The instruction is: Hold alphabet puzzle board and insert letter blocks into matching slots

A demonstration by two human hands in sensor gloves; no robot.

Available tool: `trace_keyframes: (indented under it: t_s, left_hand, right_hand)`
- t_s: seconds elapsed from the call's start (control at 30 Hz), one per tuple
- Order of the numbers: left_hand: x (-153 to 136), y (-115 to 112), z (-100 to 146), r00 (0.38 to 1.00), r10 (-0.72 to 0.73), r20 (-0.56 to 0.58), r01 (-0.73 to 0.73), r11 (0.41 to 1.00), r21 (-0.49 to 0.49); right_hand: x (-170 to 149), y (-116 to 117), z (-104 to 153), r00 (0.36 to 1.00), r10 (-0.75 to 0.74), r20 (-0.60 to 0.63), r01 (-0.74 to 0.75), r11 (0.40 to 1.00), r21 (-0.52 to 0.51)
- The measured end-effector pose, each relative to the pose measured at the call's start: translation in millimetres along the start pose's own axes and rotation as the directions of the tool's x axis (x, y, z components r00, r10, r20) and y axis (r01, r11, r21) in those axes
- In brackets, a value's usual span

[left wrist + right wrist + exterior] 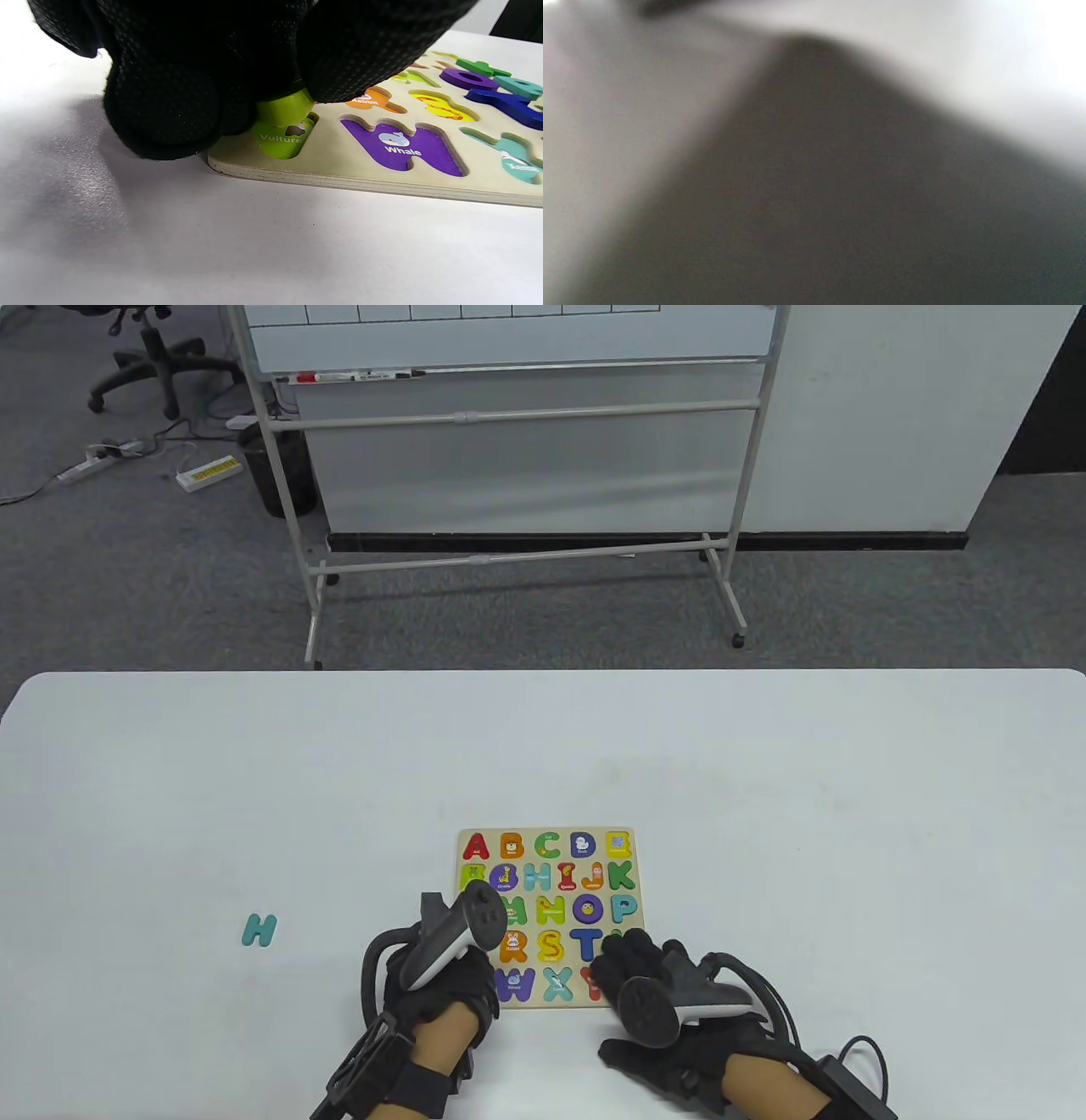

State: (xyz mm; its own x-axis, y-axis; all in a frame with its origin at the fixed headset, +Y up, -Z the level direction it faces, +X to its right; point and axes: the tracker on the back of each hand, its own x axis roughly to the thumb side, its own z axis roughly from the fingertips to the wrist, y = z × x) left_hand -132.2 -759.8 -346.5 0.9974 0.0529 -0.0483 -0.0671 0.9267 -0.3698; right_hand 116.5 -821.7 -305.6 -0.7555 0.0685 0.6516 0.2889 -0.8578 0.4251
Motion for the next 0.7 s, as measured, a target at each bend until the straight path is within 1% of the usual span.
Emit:
trace_keyframes:
  t_s: [0.43, 0.7]
  left_hand:
    - [9, -2, 0, 0.997, -0.079, 0.001, 0.079, 0.997, 0.027]
    - [14, -3, 2, 0.991, -0.133, 0.004, 0.133, 0.989, 0.064]
  right_hand:
    - [0, 0, 0, 1.000, -0.004, 0.004, 0.004, 1.000, 0.000]
    - [0, 0, 0, 1.000, -0.004, 0.004, 0.004, 1.000, 0.000]
